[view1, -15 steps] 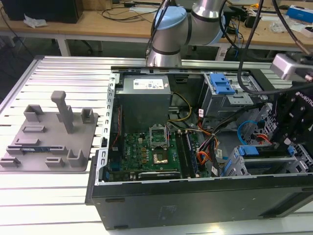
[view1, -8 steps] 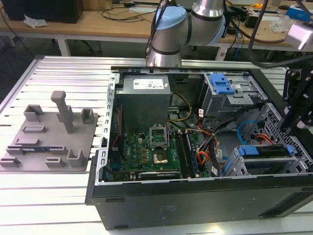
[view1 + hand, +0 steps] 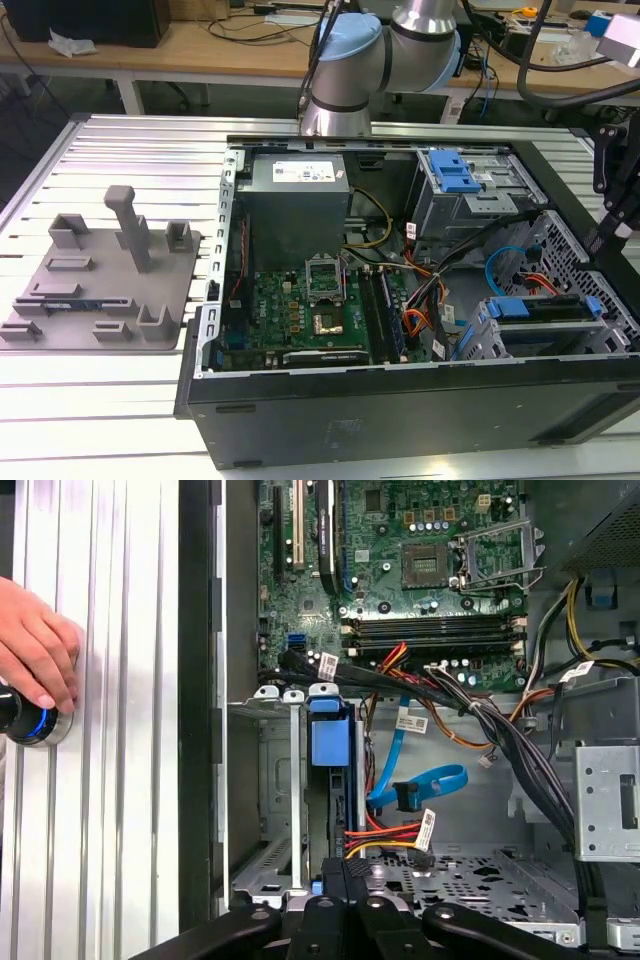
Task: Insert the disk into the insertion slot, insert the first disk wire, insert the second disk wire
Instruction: 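Insert the first disk wire, then insert the second disk wire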
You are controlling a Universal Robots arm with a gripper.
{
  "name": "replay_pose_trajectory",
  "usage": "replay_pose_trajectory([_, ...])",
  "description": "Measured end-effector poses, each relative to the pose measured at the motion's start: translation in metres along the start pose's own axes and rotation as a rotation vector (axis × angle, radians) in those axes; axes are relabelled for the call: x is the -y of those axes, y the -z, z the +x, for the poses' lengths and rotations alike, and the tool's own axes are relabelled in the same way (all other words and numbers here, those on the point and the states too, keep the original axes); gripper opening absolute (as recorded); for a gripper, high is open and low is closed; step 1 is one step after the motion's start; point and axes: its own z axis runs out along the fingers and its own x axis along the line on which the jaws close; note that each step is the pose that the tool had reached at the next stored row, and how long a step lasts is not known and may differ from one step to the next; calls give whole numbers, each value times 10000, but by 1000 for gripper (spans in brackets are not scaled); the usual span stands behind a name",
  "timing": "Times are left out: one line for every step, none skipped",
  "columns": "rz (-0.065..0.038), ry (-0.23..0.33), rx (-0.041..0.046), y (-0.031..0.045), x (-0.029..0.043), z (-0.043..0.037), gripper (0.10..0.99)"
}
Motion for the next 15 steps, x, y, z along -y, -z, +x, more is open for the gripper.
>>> replay_pose_trajectory([0, 0, -2, 1, 0, 0, 106])
replay_pose_trajectory([0, 0, -2, 0, 0, 0, 106])
replay_pose_trajectory([0, 0, -3, 0, 0, 0, 106])
replay_pose_trajectory([0, 0, -5, 0, 0, 0, 106])
replay_pose_trajectory([0, 0, -6, 0, 0, 0, 106])
replay_pose_trajectory([0, 0, -7, 0, 0, 0, 106])
replay_pose_trajectory([0, -1, -9, 0, 0, 0, 106])
replay_pose_trajectory([0, -1, -10, 0, 0, 0, 106])
replay_pose_trajectory([0, -1, -14, 0, 0, 0, 106])
replay_pose_trajectory([0, -1, -15, 0, 0, 0, 106])
replay_pose_trajectory([-3, 2, -15, 1, 5, -2, 106])
replay_pose_trajectory([-3, 2, -20, 5, 8, -24, 106])
replay_pose_trajectory([-5, -2, -44, 9, 9, -68, 106])
replay_pose_trajectory([-25, -6, -158, 18, 10, -124, 106])
replay_pose_trajectory([-48, -13, -315, 24, 10, -168, 106])
